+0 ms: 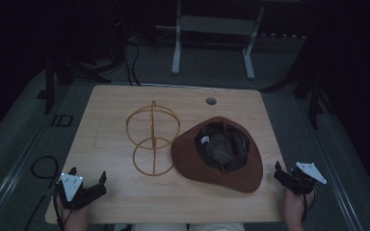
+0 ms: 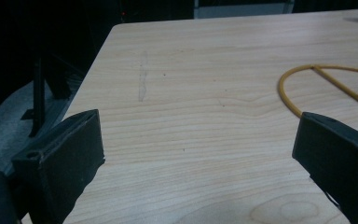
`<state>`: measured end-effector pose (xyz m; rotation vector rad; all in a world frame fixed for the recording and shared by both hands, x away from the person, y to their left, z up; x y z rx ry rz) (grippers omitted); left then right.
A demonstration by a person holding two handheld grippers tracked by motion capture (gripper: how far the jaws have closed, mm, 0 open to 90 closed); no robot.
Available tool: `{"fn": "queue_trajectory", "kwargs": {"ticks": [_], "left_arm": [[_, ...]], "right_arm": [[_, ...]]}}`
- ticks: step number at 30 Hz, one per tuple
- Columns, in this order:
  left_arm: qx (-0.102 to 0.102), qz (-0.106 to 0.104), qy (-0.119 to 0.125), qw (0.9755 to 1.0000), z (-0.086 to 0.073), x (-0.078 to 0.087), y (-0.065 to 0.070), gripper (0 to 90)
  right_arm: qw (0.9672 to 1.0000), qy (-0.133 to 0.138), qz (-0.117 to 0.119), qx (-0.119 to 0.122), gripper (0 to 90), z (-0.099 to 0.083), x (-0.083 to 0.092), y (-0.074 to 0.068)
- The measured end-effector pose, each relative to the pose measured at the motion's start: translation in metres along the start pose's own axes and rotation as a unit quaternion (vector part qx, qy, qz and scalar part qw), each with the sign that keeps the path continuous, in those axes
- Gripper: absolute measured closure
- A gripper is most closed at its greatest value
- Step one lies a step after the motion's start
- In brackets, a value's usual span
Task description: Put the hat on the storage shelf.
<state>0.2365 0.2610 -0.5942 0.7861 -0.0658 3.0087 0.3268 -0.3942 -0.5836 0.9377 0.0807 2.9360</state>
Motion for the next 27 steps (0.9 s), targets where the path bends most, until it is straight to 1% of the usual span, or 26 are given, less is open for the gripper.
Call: {"fn": "queue_trajectory", "kwargs": {"ticks": [3,4,5,7,9,10,12,13,17,18,22,25,27], "left_arm": [[-0.002,-0.001,-0.002,1.0,0.0,0.0,0.001,2.4],[-0.002,-0.002,-0.001,1.0,0.0,0.0,0.001,2.4],[-0.002,-0.002,0.001,1.0,0.0,0.0,0.001,2.4],[-0.001,0.002,0.002,1.0,0.001,0.0,0.002,2.3],[0.003,0.003,0.004,1.0,0.001,0.0,0.003,2.3],[0.006,-0.003,0.006,1.0,0.002,0.0,0.003,2.4],[0.004,-0.001,0.001,1.0,0.002,0.0,0.003,2.4],[0.002,-0.003,-0.003,1.0,0.002,0.0,0.003,2.4],[-0.005,-0.007,-0.01,0.9999,0.002,0.0,0.006,2.4],[-0.005,-0.008,-0.011,0.9999,0.002,0.0,0.007,2.4],[-0.011,-0.017,-0.012,0.9997,0.003,0.0,0.011,2.4],[-0.006,-0.029,-0.014,0.9995,0.003,0.001,0.013,2.4],[-0.005,-0.03,-0.016,0.9994,0.003,0.001,0.013,2.4]], "right_arm": [[1.0,-0.001,0.002,-0.002,11.5,0.0,0.0,0.0],[0.9999,0.001,0.009,-0.004,11.5,0.001,0.002,0.001],[0.9999,0.002,0.009,-0.009,11.6,0.002,0.003,0.001],[0.9998,0.001,0.02,-0.011,12.0,0.008,0.008,-0.001],[0.9996,0.015,0.025,-0.005,12.0,0.014,0.016,-0.003],[0.9994,0.018,0.03,0.001,12.0,0.017,0.02,-0.006],[0.9989,0.027,0.036,0.013,12.0,0.024,0.026,-0.011],[0.9986,0.027,0.041,0.019,12.0,0.028,0.029,-0.014],[0.9963,0.027,0.072,0.038,12.1,0.046,0.038,-0.026],[0.9953,0.023,0.082,0.046,12.1,0.051,0.039,-0.029],[0.9921,0.016,0.102,0.071,12.1,0.07,0.046,-0.044],[0.989,0.002,0.121,0.086,11.3,0.082,0.046,-0.055],[0.9867,-0.005,0.131,0.096,11.0,0.089,0.045,-0.062]]}}
Point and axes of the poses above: each handheld gripper's, and its own axes: x roughly backward along the jaws, z roughly out of its top, y roughly to its right, the point moved 3 cm from there along -x, roughly forward along the jaws, and after that the axes turned 11 degrees about -y, right-handed, at the moved point
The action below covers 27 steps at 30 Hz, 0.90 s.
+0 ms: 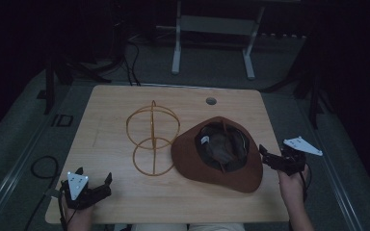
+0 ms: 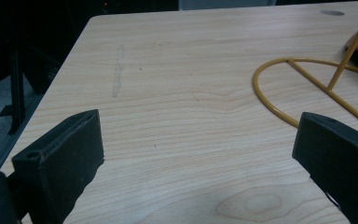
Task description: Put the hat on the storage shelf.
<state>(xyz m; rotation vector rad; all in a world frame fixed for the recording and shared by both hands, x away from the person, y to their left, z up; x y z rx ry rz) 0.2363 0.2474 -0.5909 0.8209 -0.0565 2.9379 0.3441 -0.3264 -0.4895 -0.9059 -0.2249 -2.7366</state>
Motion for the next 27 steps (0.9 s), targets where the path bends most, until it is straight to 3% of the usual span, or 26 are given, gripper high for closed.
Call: {"fn": "queue_trajectory", "kwargs": {"ticks": [4,7,10,13,15,21,24,27], "left_arm": [[0.018,-0.017,-0.006,0.9997,0.001,0.001,0.001,2.4],[0.018,-0.021,-0.014,0.9995,0.001,0.0,0.002,2.4],[0.014,-0.032,-0.024,0.9991,0.001,-0.001,0.006,2.4],[0.011,-0.043,-0.042,0.9982,0.002,-0.002,0.009,2.4],[0.008,-0.044,-0.049,0.9978,0.002,-0.002,0.011,2.4],[-0.005,-0.052,-0.051,0.9973,0.002,-0.003,0.015,2.4],[-0.001,-0.055,-0.05,0.9972,0.002,-0.003,0.015,2.4],[-0.002,-0.055,-0.051,0.9972,0.002,-0.003,0.014,2.4]], "right_arm": [[0.9999,-0.003,0.0,0.015,10.4,0.014,-0.003,-0.012],[0.9991,-0.021,0.032,0.019,13.3,0.022,-0.007,-0.02],[0.9986,-0.019,0.034,0.036,13.9,0.031,-0.013,-0.027],[0.996,-0.034,0.07,0.045,14.6,0.04,-0.021,-0.033],[0.9947,-0.03,0.085,0.049,14.8,0.045,-0.025,-0.039],[0.994,-0.056,0.078,0.052,13.2,0.052,-0.049,-0.048],[0.9913,-0.067,0.1,0.054,12.9,0.053,-0.063,-0.05],[0.9903,-0.084,0.088,0.067,12.9,0.051,-0.075,-0.053]]}}
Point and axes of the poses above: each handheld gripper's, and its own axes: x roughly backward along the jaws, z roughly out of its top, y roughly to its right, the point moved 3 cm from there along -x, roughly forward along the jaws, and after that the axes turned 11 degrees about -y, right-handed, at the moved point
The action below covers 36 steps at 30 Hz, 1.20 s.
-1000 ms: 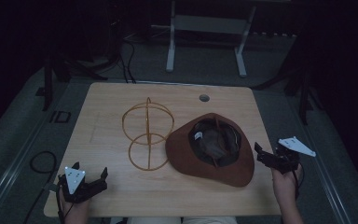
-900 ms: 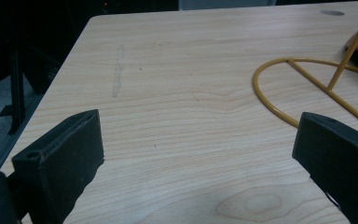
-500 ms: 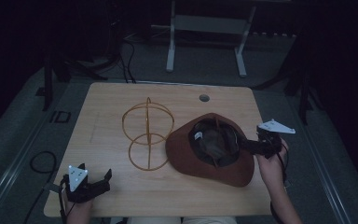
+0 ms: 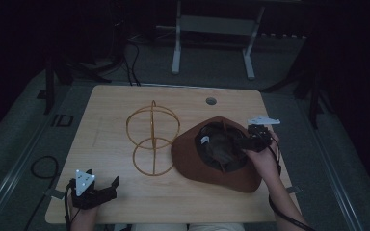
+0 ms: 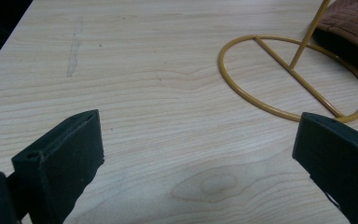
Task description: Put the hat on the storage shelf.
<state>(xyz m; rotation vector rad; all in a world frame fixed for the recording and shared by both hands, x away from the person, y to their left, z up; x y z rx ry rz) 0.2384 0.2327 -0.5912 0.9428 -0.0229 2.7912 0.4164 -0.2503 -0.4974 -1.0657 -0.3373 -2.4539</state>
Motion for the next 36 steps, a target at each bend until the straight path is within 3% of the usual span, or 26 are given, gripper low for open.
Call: {"fn": "queue_trajectory", "kwargs": {"ticks": [3,6,8,12,16,20,25,28,33,36], "left_arm": [[0.0,-0.001,-0.001,1.0,0.0,0.0,0.0,2.4],[-0.001,0.0,0.001,1.0,0.0,0.0,0.0,2.4],[-0.001,-0.002,-0.001,1.0,0.0,0.0,0.0,2.4],[0.0,-0.009,-0.007,0.9999,0.0,-0.001,0.0,2.4],[-0.001,-0.013,-0.014,0.9998,0.0,-0.001,0.001,2.4],[-0.006,-0.014,-0.017,0.9997,-0.001,-0.001,0.002,2.4],[-0.01,-0.001,-0.021,0.9997,-0.001,-0.001,0.003,2.4],[-0.022,-0.012,-0.027,0.9993,-0.002,-0.001,0.004,2.4],[-0.045,-0.028,-0.044,0.9976,-0.002,-0.004,0.014,2.4],[-0.053,-0.037,-0.043,0.997,-0.001,-0.003,0.02,2.3]], "right_arm": [[0.9996,-0.025,-0.011,-0.005,14.3,0.001,-0.016,0.006],[0.9983,-0.045,-0.035,0.008,23.4,0.002,-0.029,0.012],[0.9978,-0.056,-0.034,0.005,28.5,0.003,-0.036,0.015],[0.9954,-0.078,-0.054,0.011,31.4,0.002,-0.049,0.018],[0.9937,-0.084,-0.074,0.008,35.8,-0.001,-0.056,0.019],[0.9925,-0.096,-0.076,0.001,39.3,-0.005,-0.064,0.02],[0.9914,-0.105,-0.078,-0.008,50.5,-0.012,-0.073,0.017],[0.99,-0.108,-0.09,-0.006,59.2,-0.014,-0.074,0.018],[0.9866,-0.12,-0.106,-0.033,77.7,-0.016,-0.075,0.02],[0.988,-0.102,-0.104,-0.049,83.3,-0.017,-0.069,0.022]]}}
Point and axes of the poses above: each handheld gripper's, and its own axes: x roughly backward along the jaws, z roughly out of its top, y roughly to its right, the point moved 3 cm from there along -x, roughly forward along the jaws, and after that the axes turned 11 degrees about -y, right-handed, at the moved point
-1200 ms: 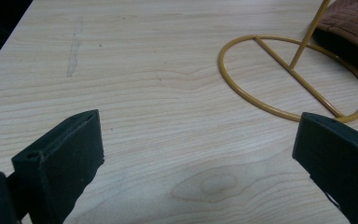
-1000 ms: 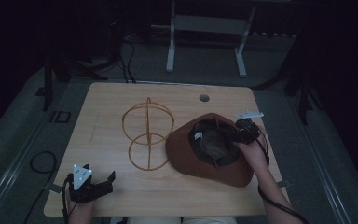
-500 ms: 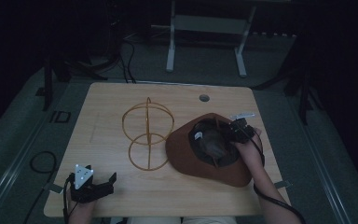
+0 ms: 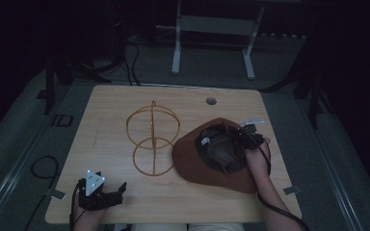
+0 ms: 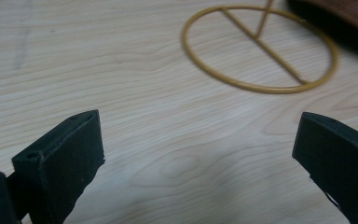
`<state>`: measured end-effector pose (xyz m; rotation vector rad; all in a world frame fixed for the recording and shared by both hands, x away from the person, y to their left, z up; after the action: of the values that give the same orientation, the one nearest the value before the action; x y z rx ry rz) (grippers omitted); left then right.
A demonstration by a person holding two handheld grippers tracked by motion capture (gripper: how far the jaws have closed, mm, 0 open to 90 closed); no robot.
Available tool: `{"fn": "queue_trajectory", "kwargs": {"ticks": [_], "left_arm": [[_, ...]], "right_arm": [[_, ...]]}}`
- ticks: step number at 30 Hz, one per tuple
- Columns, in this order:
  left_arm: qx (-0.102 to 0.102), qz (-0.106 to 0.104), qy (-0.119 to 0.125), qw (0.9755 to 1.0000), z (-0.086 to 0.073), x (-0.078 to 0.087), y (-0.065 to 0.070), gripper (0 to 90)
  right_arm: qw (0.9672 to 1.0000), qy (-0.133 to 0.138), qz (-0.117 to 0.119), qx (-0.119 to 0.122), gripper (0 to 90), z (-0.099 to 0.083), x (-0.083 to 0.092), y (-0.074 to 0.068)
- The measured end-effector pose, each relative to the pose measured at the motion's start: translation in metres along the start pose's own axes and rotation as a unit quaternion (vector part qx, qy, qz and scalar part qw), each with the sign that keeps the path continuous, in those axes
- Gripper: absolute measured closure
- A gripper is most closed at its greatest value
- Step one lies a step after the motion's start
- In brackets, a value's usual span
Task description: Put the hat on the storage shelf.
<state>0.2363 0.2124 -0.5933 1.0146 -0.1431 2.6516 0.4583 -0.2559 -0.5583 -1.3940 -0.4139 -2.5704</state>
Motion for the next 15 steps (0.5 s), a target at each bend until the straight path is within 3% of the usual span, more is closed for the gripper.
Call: {"fn": "queue_trajectory", "kwargs": {"ticks": [3,4,10,11,12,15], "left_arm": [[-0.003,-0.012,-0.001,0.9999,0.003,0.002,0.006,2.4],[-0.004,-0.028,-0.003,0.9996,0.004,0.002,0.011,2.7],[-0.05,-0.076,-0.025,0.9955,0.009,-0.003,0.048,3.3],[-0.05,-0.076,-0.025,0.9955,0.009,-0.003,0.048,3.3],[-0.071,-0.096,-0.034,0.9922,0.012,-0.007,0.066,3.3],[-0.098,-0.117,-0.041,0.9874,0.019,-0.015,0.089,3.4]], "right_arm": [[0.9991,0.023,0.025,-0.024,84.0,0.0,0.011,0.006],[0.9987,0.028,0.031,-0.031,84.1,0.0,0.015,0.008],[0.9945,0.066,0.061,-0.054,84.2,-0.004,0.041,0.018],[0.9945,0.066,0.061,-0.054,84.2,-0.004,0.041,0.018],[0.9943,0.069,0.061,-0.055,84.2,-0.005,0.044,0.019],[0.9928,0.077,0.072,-0.057,84.2,-0.009,0.053,0.022]]}}
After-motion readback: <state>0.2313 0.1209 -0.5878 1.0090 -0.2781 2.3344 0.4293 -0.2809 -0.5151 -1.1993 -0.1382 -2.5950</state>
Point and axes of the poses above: each handheld gripper's, and its own axes: x roughly backward along the jaws, z roughly out of its top, y roughly to its right, the point moved 3 cm from there along -x, roughly forward along the jaws, and after that the axes turned 11 degrees about -y, right-handed, at the moved point
